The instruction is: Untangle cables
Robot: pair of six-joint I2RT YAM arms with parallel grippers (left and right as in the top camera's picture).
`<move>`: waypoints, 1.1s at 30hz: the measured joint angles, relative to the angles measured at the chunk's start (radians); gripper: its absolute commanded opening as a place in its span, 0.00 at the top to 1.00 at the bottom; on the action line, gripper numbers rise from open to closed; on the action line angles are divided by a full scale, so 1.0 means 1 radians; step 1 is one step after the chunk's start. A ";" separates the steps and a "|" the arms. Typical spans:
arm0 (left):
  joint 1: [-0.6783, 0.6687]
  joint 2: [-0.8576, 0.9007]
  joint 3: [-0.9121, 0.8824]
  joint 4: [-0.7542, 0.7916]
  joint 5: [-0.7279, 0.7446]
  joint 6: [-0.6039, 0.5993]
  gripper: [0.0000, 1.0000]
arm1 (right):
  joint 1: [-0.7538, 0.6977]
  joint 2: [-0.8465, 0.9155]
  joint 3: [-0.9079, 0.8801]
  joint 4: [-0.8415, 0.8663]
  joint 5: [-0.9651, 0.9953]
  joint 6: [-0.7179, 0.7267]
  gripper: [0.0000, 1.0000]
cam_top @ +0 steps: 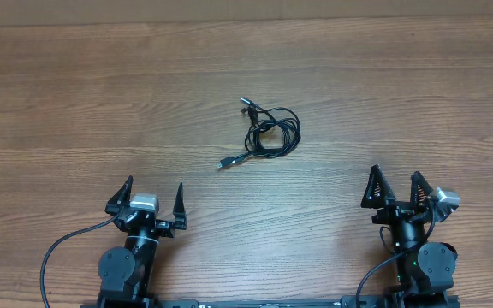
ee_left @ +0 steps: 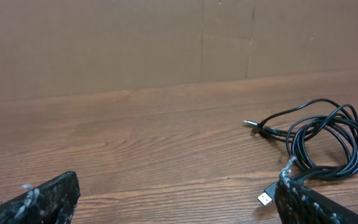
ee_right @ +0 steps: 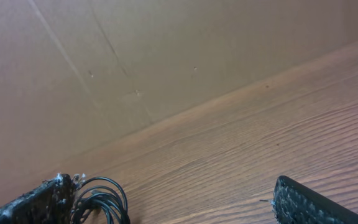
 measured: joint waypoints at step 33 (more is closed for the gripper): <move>0.000 -0.001 0.296 -0.062 0.010 -0.045 0.00 | 0.000 0.000 0.062 0.164 -0.282 -0.158 0.00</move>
